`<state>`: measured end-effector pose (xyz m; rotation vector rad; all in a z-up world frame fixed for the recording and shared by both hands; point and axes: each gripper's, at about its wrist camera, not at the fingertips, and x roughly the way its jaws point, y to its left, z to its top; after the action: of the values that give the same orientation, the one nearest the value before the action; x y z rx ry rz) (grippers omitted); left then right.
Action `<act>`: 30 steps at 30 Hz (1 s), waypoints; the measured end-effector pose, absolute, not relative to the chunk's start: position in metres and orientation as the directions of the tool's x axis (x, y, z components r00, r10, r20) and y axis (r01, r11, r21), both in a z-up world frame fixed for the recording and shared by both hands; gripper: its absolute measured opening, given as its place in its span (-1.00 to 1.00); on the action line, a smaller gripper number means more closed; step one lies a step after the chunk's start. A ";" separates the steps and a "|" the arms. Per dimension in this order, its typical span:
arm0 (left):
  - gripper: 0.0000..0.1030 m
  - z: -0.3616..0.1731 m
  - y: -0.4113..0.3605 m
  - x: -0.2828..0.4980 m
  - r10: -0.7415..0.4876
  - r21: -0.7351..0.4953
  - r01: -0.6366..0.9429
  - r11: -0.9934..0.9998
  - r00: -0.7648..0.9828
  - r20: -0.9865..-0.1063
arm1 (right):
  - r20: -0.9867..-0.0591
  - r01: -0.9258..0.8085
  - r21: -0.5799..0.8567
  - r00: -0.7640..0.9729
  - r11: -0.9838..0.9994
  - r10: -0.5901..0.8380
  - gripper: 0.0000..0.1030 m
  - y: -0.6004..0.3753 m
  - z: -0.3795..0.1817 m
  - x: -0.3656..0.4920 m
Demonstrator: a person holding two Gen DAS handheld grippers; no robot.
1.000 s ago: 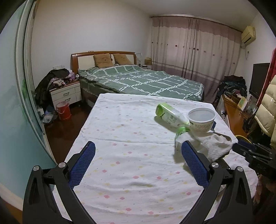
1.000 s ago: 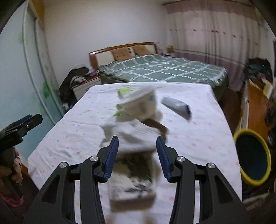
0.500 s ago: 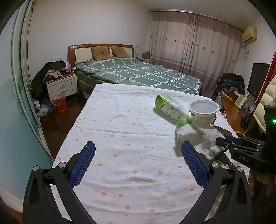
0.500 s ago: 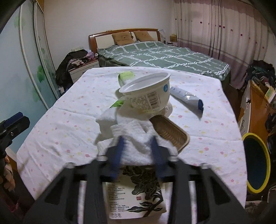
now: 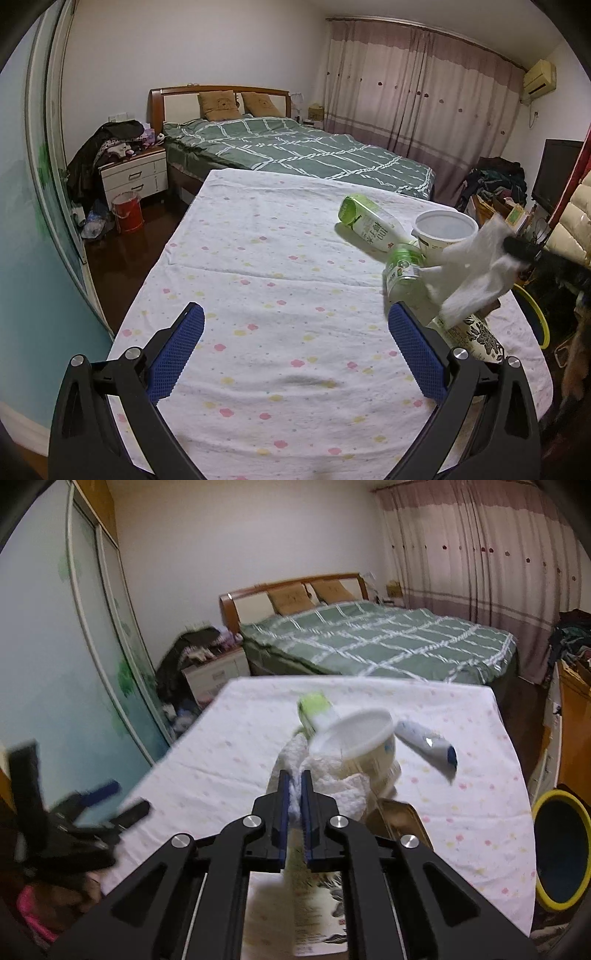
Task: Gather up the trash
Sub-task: 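Grasp the white tissue with the right tool and lift it, then carry the tissue into the yellow-rimmed bin and open the right tool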
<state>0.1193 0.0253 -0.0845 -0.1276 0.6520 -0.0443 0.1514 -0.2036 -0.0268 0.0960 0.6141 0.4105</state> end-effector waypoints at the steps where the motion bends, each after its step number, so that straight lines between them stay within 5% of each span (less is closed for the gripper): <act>1: 0.91 -0.086 0.026 0.120 -0.081 -0.134 0.000 0.991 0.793 -0.604 | -0.526 -0.354 0.219 0.742 0.909 0.416 -0.88 -0.204 -0.020 0.150; 13: 0.91 -0.087 0.026 0.120 -0.083 -0.136 0.000 0.991 0.790 -0.608 | -0.387 -0.367 0.268 0.806 0.891 0.449 -0.88 -0.230 0.038 0.129; 30: 0.91 -0.081 0.000 0.124 -0.097 -0.099 0.045 0.994 0.780 -0.619 | -0.401 0.063 0.262 0.915 0.963 0.049 -0.87 -0.401 0.029 0.115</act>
<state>0.1237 0.0003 -0.0813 -0.0799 0.6726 -0.0765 0.1148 -0.4008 0.0290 0.2744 0.4169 -0.0074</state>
